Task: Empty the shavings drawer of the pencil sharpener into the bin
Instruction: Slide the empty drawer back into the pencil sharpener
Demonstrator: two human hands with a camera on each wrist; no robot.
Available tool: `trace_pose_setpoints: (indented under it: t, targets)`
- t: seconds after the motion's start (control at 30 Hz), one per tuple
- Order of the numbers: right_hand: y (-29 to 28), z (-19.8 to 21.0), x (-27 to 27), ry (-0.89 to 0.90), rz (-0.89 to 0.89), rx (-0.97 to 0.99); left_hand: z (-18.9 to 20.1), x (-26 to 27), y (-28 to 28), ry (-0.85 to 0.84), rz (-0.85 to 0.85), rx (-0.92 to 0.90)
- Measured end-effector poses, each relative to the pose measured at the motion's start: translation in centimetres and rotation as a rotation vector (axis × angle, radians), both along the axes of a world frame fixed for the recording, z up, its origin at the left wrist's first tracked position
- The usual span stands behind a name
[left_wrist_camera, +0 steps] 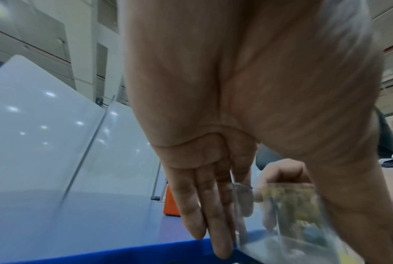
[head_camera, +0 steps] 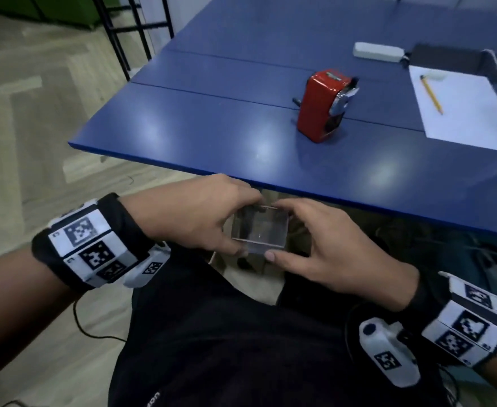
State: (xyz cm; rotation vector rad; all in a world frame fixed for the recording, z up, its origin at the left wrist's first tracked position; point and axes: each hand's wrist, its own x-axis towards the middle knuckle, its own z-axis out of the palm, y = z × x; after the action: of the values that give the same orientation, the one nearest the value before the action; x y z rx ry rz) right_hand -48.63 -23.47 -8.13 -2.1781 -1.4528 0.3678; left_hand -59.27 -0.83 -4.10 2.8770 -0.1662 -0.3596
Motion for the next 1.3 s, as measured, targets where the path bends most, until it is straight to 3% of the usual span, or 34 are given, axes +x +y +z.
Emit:
trace_pose_setpoints:
  t: [0.17, 0.4, 0.57, 0.73, 0.93, 1.3]
  targets:
    - [-5.0, 0.7, 2.3, 0.044, -0.163, 0.016, 2.7, 4.3, -0.8, 0.063, -0.074, 0.014]
    - [-10.6, 0.7, 7.3, 0.044, -0.351, 0.049, 7.4, 16.7, 0.5, -0.257, 0.015, 0.198]
    - [-11.5, 0.1, 10.5, 0.058, -0.412, 0.053, 7.9, 25.0, 0.6, -0.128, -0.021, 0.345]
    - [-11.5, -0.4, 12.8, 0.096, -0.443, 0.031, 6.3, 29.7, 0.2, 0.005, -0.082, 0.403]
    - [-11.4, -0.4, 14.9, 0.088, -0.468, 0.023, 5.8, 31.1, 0.4, 0.039, -0.091, 0.353]
    - [-9.5, -0.5, 15.3, 0.033, -0.435, -0.027, 5.4, 25.3, -1.6, 0.040, -0.104, 0.224]
